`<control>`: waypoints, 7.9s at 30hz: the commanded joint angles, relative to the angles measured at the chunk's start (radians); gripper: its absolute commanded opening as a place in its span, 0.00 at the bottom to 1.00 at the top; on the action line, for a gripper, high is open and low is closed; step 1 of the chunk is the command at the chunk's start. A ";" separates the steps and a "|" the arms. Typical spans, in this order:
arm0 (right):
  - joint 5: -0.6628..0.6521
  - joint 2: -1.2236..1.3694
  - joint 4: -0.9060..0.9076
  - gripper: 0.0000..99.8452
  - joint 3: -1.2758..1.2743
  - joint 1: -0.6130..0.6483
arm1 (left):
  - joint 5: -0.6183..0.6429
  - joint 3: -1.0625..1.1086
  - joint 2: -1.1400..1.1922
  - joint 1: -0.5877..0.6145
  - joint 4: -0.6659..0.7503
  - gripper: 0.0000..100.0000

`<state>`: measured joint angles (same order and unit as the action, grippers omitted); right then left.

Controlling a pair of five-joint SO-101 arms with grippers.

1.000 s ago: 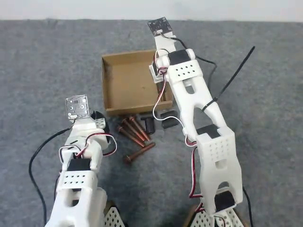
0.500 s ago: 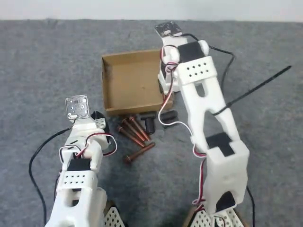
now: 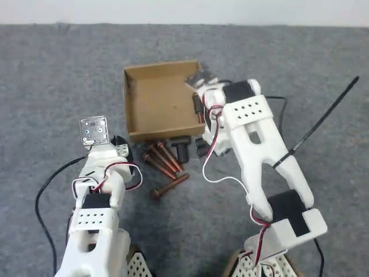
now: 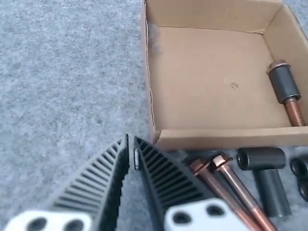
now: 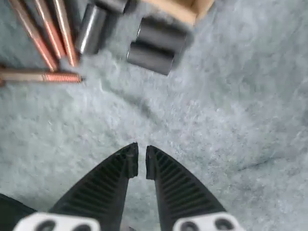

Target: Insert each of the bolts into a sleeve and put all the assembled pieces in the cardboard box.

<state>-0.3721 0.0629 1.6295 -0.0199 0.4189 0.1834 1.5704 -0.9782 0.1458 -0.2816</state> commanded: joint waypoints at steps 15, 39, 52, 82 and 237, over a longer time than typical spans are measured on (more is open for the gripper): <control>-0.746 -0.068 -0.189 0.07 -0.132 0.025 | -0.009 -0.010 -0.029 -0.005 0.005 0.01; -0.825 0.091 -0.354 0.13 -0.153 0.056 | -0.009 0.019 -0.029 -0.006 0.086 0.01; -0.825 0.189 -0.449 0.13 -0.141 0.085 | -0.009 0.022 -0.029 -0.006 0.098 0.01; -0.798 0.302 -0.499 0.01 -0.140 0.056 | -0.009 0.022 -0.029 -0.006 0.098 0.01; 0.074 -0.849 -0.819 0.01 -1.235 -0.349 | 0.543 -0.433 0.499 -0.290 -0.612 0.19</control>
<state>-0.2969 -0.7503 0.8178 -1.2612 0.0783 0.7142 1.1331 -0.4795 -0.1519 -0.9076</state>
